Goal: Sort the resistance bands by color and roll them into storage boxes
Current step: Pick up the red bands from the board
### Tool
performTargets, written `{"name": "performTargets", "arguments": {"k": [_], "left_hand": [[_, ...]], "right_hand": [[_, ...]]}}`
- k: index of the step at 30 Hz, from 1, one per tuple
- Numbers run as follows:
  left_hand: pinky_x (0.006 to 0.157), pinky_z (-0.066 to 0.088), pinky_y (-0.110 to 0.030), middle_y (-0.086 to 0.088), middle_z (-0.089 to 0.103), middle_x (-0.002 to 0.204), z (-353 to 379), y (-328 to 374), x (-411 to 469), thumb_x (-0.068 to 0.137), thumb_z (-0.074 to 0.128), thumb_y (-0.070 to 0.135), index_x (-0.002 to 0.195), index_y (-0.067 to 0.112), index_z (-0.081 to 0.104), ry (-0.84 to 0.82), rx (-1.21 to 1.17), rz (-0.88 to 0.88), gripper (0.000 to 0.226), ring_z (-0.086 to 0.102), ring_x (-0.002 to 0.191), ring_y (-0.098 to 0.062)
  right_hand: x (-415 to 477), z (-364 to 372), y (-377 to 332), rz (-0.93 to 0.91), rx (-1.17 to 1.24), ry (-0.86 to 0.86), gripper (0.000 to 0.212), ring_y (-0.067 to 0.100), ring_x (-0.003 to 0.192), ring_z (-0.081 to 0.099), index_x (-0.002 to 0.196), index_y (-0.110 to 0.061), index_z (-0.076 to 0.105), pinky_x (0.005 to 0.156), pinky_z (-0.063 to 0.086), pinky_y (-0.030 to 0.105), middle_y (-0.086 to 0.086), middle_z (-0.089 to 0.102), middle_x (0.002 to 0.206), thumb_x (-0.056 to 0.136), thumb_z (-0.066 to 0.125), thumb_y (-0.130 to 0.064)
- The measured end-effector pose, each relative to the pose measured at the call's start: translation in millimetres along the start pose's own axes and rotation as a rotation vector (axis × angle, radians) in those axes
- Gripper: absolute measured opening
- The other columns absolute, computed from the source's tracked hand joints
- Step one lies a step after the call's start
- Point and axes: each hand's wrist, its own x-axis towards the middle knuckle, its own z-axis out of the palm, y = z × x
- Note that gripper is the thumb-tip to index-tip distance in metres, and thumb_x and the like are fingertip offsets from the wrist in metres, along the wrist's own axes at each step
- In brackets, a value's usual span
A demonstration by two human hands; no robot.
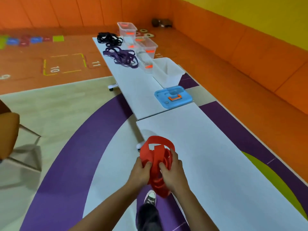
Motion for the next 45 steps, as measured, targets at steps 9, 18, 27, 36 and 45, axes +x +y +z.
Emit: {"name": "performTargets", "arguments": {"k": [9, 18, 27, 36, 45], "left_hand": [[0.096, 0.058, -0.047, -0.003, 0.063, 0.131, -61.3, 74.6, 152.5, 0.109, 0.043, 0.028, 0.14, 0.022, 0.046, 0.107, 0.106, -0.002, 0.032, 0.066, 0.112, -0.021], [0.095, 0.059, -0.042, -0.001, 0.068, 0.123, -99.7, 159.8, 286.4, 0.108, 0.046, 0.023, 0.139, 0.02, 0.052, 0.119, 0.207, -0.003, 0.031, 0.069, 0.106, -0.019], [0.094, 0.059, -0.052, -0.008, 0.069, 0.122, -126.8, 216.4, 461.0, 0.106, 0.052, 0.022, 0.138, 0.017, 0.053, -0.008, 0.259, -0.021, 0.032, 0.071, 0.106, -0.029], [0.064, 0.062, -0.042, -0.015, 0.071, 0.096, -143.9, 262.5, 621.4, 0.101, 0.056, 0.003, 0.128, 0.011, 0.055, -0.443, 0.317, -0.193, 0.028, 0.07, 0.081, -0.032], [0.076, 0.063, -0.055, -0.009, 0.067, 0.109, -144.1, 270.2, 685.1, 0.091, 0.063, 0.002, 0.111, 0.013, 0.062, -0.551, 0.705, 0.009, 0.023, 0.072, 0.083, -0.035]], "right_hand": [[170.1, 56.4, -60.2, -0.058, 0.083, -0.147, 0.089, 0.027, 0.13, 0.054, 0.147, -0.061, 0.014, 0.107, 0.048, 0.051, -0.004, 0.052, 0.142, 0.071, 0.043, -0.095], [299.9, 82.2, -120.8, -0.03, 0.066, -0.186, 0.103, 0.025, 0.131, 0.052, 0.148, -0.065, -0.001, 0.103, 0.051, 0.05, 0.001, 0.05, 0.142, 0.062, 0.038, -0.104], [432.0, 102.2, -176.8, 0.083, 0.148, -0.158, 0.097, 0.027, 0.144, 0.042, 0.158, -0.048, -0.003, 0.113, 0.042, 0.044, 0.003, 0.025, 0.164, 0.084, 0.05, -0.081], [521.7, 147.2, -200.4, 0.409, 0.279, 0.146, 0.079, 0.03, 0.13, 0.052, 0.158, -0.046, 0.01, 0.109, 0.044, 0.044, 0.012, 0.039, 0.149, 0.094, 0.051, -0.066], [522.0, 177.3, -226.6, 0.555, 0.317, 0.352, 0.078, 0.031, 0.138, 0.049, 0.158, -0.05, 0.004, 0.107, 0.045, 0.047, 0.005, 0.038, 0.154, 0.092, 0.038, -0.075]]}}
